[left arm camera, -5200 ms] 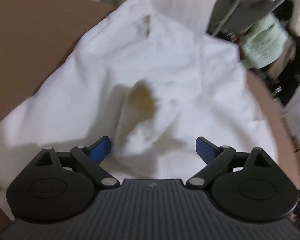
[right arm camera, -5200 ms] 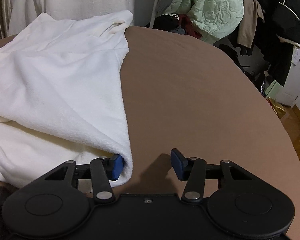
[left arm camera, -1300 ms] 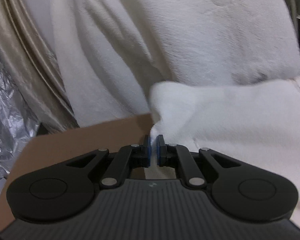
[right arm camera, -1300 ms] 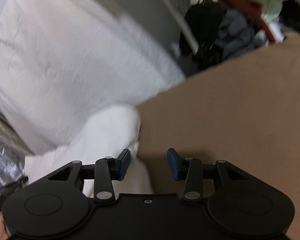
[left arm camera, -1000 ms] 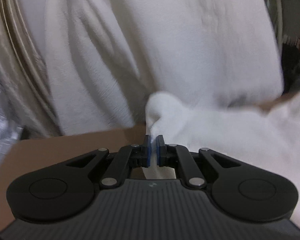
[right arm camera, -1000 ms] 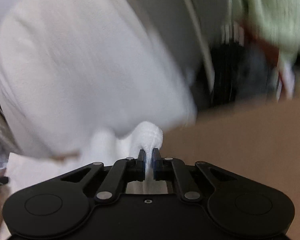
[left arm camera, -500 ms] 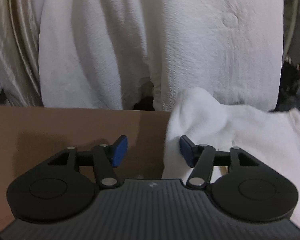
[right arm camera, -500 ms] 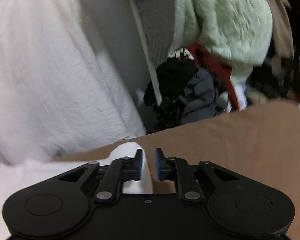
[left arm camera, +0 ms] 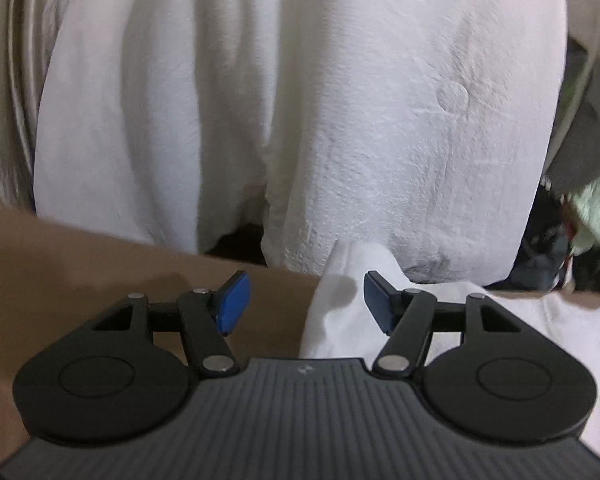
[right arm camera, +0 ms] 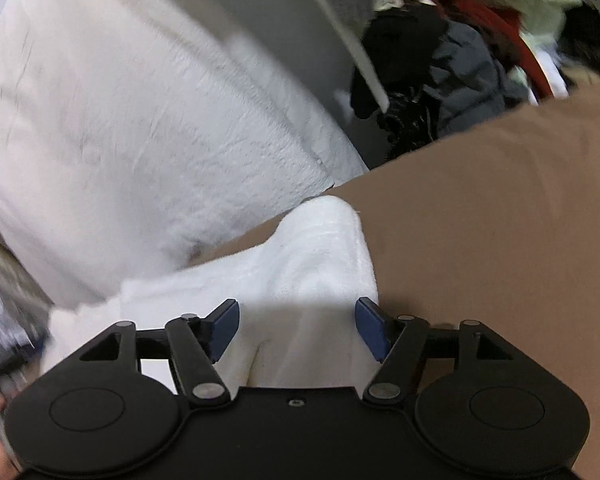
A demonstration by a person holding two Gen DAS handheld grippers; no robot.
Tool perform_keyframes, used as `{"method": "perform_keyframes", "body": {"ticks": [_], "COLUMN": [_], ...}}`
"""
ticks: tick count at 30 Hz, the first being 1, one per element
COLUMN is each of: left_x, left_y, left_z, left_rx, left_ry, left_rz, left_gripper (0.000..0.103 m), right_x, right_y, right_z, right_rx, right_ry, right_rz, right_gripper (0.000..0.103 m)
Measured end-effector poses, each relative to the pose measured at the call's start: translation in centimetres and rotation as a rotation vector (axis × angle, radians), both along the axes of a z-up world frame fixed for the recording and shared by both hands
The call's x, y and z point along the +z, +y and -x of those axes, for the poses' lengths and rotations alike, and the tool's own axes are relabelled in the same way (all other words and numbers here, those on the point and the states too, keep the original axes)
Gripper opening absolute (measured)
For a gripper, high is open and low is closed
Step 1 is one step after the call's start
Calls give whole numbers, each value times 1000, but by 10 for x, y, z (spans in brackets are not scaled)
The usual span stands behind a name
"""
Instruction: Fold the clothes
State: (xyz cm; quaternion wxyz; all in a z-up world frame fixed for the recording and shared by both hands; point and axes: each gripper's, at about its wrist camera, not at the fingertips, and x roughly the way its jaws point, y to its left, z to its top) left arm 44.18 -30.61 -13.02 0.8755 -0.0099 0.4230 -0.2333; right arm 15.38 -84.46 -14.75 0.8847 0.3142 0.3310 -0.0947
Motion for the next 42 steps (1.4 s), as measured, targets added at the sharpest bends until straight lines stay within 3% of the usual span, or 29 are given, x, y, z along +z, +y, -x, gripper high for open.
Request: {"method": "perform_keyframes", "body": {"ticks": [4,6,7,8,12,15,23,27,29,33,34,36,37,38,39,42], "left_x": [-1,2,4,6,23,50,96,124,130,139,139,129,121,103,87,50], "left_y": [-17,-29,-36,-43,-61,-44,3,49,80,155,174,200,212,220,226,238], "left_z": [-1,5,10,15,34,40,95,132,166,279,311,369,397,418,432,435], "left_rx": [-41,-52,-54,-56,-49,-25,-29,69,89,103,103,113,124,159,205,211], "left_ry": [-13,-47,-74,-100,-242,-292,-370,-300,-330,-415,-426,-410,-386,-302,-214,6], "left_rz": [-68,-128,-167,-206,-338,-275,-148,92,176,335,348,268,218,133,81,106], "left_gripper": [66,53,24,10,10,11,10,10,10,10,11,19,44,72,72,71], "right_x": [-5,-10,-8,-5,24,44,97,135,145,154,152,138,131,117,102,50], "right_y": [-15,-11,-2,9,16,25,50,85,99,129,137,159,169,179,189,204], "right_z": [-8,-14,-18,-23,-21,-14,23,69,105,208,238,292,319,335,350,389], "right_rx": [-52,-43,-14,18,-59,-59,-115,-94,-67,-58,-57,-37,-27,-22,-18,-37], "right_ry": [20,52,69,87,58,26,-61,-195,-256,-401,-440,-486,-508,-454,-390,-257], "right_rz": [35,112,203,301,433,499,487,412,361,235,193,146,124,106,89,-31], "right_gripper": [72,30,13,9,7,7,7,7,7,7,7,8,8,9,11,19]}}
